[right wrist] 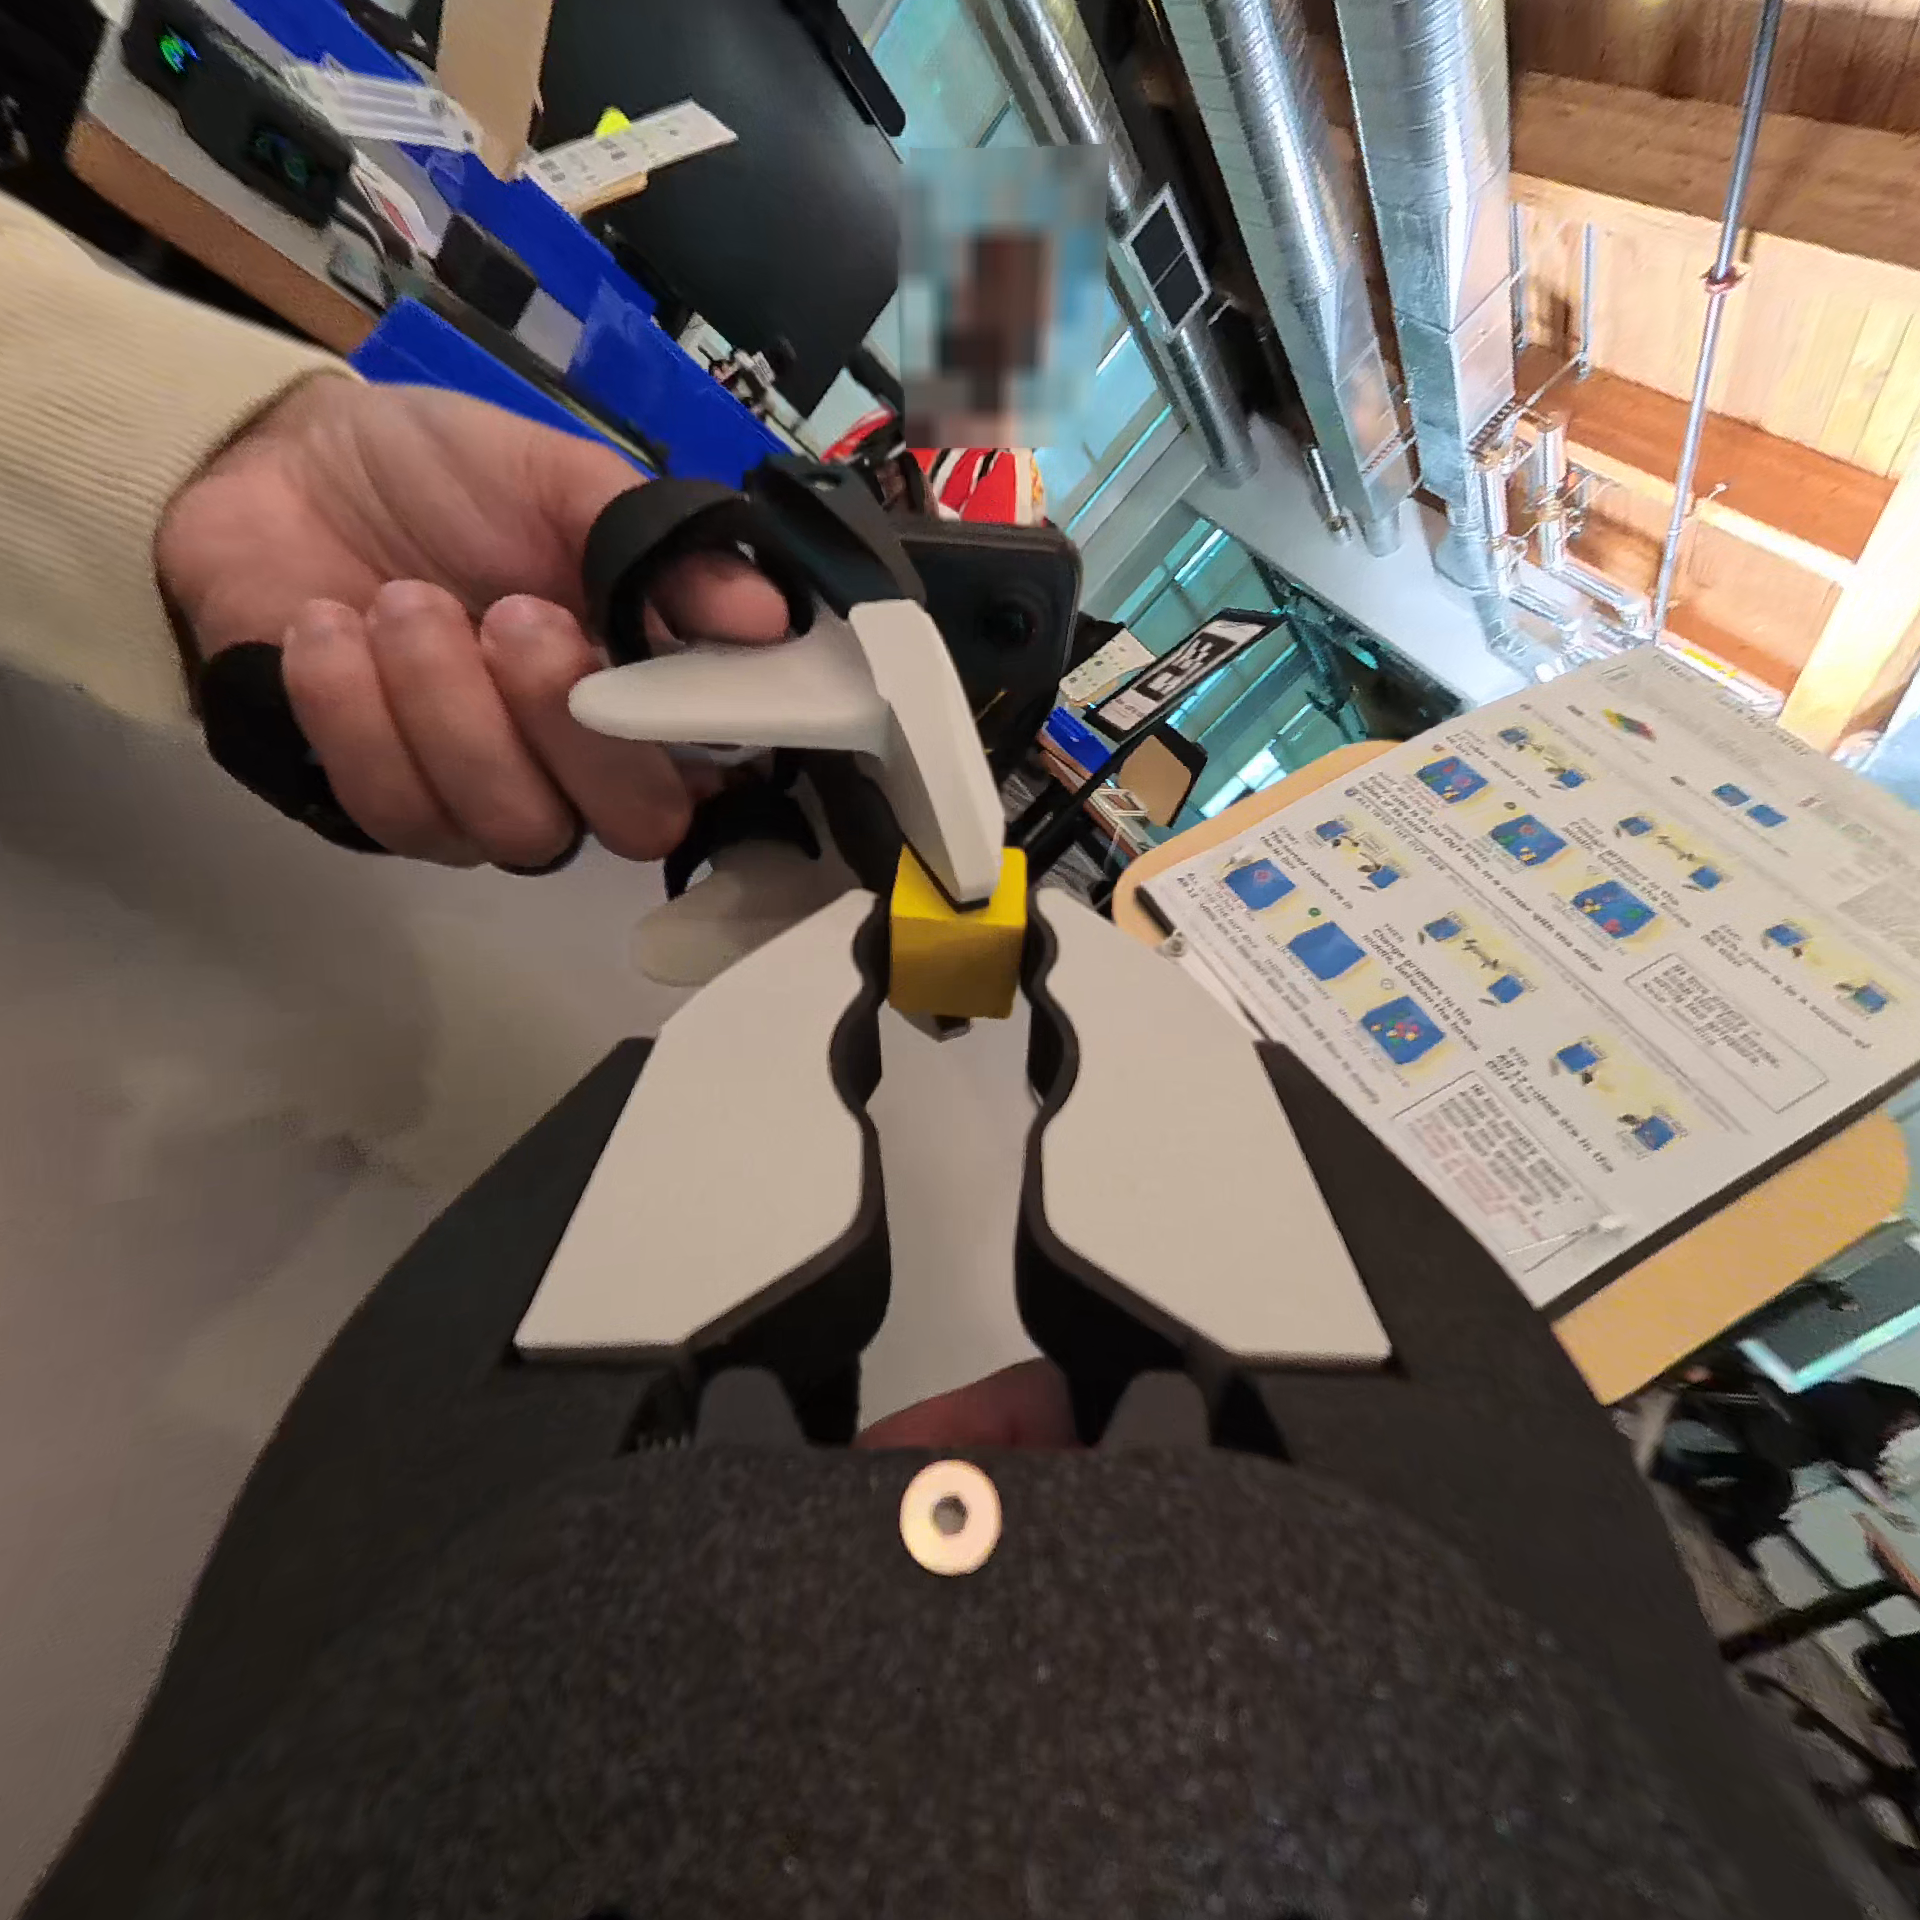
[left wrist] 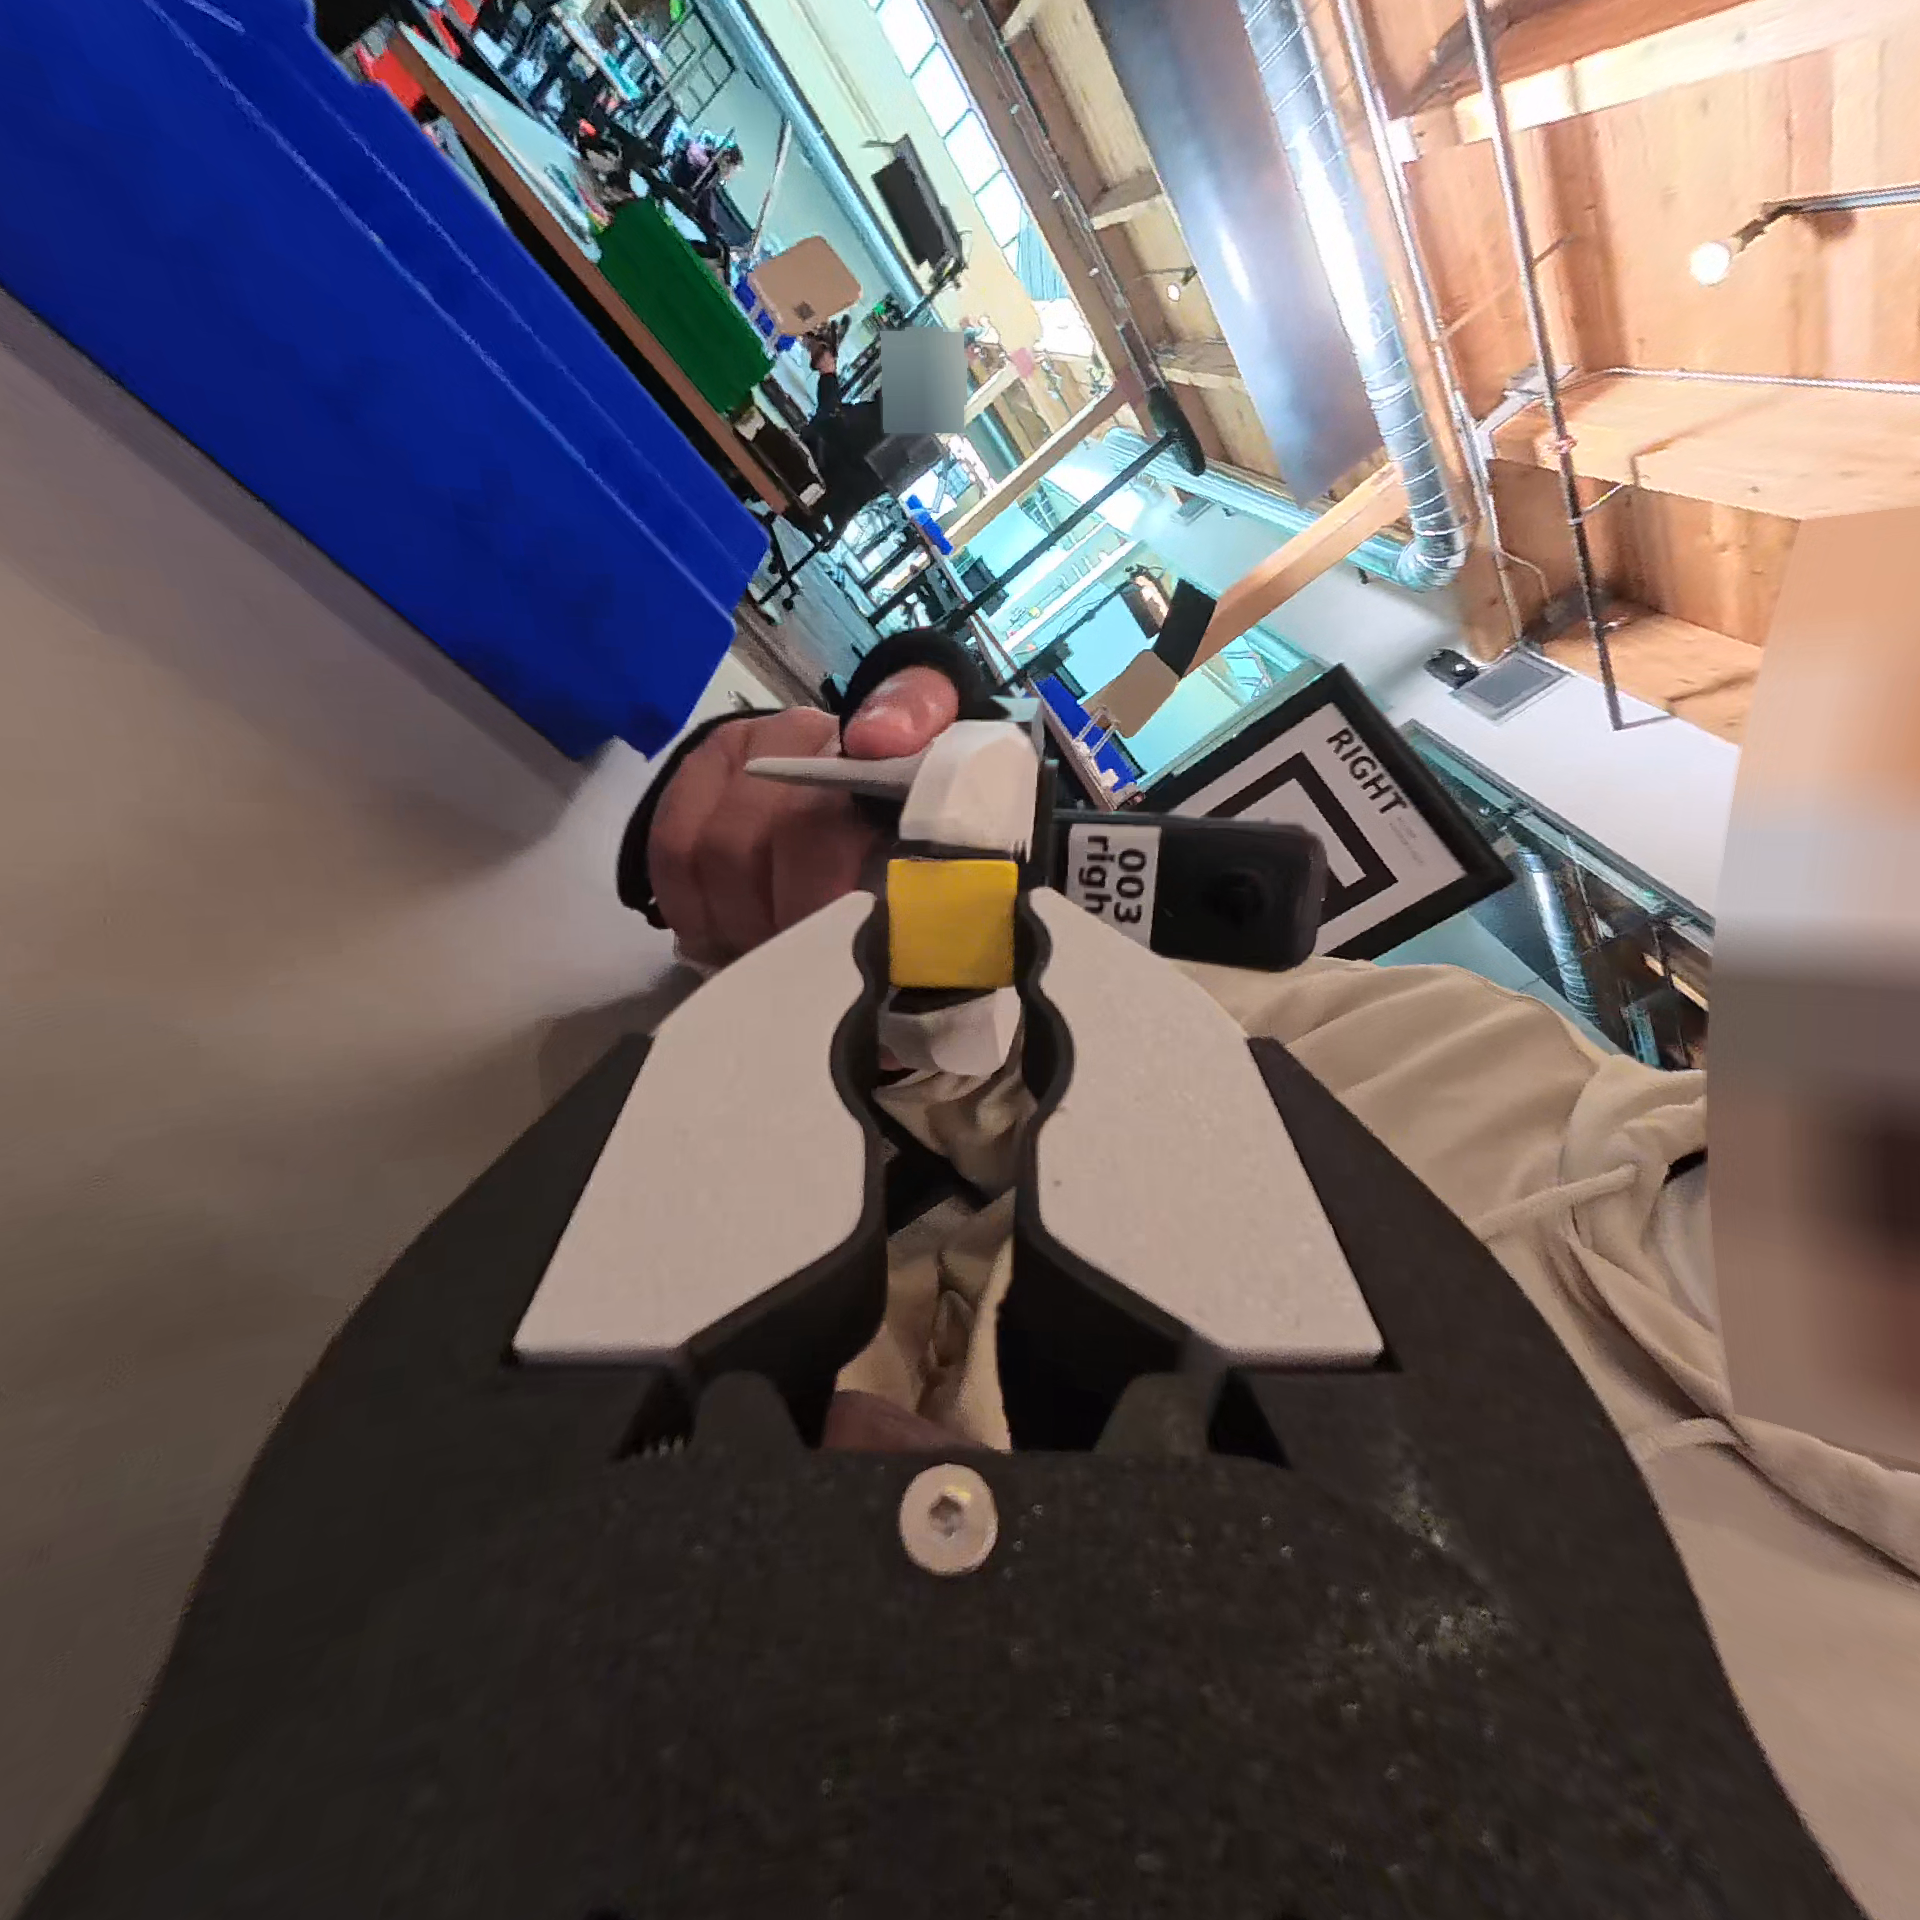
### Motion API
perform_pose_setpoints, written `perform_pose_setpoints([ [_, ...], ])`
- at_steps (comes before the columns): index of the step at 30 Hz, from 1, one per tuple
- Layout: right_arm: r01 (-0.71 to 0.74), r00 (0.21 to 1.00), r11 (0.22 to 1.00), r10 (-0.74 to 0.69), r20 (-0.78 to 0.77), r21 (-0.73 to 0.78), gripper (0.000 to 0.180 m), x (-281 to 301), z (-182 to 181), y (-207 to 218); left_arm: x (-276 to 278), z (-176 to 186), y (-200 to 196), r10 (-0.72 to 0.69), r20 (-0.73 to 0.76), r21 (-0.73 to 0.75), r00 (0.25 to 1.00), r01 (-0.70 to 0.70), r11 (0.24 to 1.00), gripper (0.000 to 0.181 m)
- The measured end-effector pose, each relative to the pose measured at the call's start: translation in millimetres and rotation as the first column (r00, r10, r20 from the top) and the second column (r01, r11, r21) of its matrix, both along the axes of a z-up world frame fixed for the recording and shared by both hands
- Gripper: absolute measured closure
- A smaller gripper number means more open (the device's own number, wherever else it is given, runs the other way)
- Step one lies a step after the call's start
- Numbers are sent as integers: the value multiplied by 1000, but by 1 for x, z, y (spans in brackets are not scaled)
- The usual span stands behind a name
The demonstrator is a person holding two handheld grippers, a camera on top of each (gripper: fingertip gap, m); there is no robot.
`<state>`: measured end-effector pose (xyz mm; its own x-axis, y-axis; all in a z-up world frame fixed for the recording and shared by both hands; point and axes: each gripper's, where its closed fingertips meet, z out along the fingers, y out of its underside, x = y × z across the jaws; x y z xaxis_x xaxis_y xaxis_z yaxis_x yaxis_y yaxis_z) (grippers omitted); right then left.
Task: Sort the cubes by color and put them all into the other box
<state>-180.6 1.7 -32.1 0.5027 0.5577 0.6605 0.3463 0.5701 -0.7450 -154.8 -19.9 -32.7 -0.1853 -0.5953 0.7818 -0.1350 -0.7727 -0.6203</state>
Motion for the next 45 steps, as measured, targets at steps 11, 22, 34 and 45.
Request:
perform_pose_setpoints([
  [11,179,952,928,-247,-179,-328,157,81,-24,-26,-92,-44,22,664,-249,565,705,-451,691,134],
  [22,311,887,847,-421,-189,-430,157,146,-4,-32,-116,-85,15,850,-294,830,438,-324,454,137],
  [34,487,853,112,-276,443,-866,156,299,-124,79,-116,-84,9,845,-298,836,445,-307,456,139],
  [45,513,854,25,-121,507,-858,142,287,-147,61,-120,-84,6,848,-301,848,437,-285,447,139],
])
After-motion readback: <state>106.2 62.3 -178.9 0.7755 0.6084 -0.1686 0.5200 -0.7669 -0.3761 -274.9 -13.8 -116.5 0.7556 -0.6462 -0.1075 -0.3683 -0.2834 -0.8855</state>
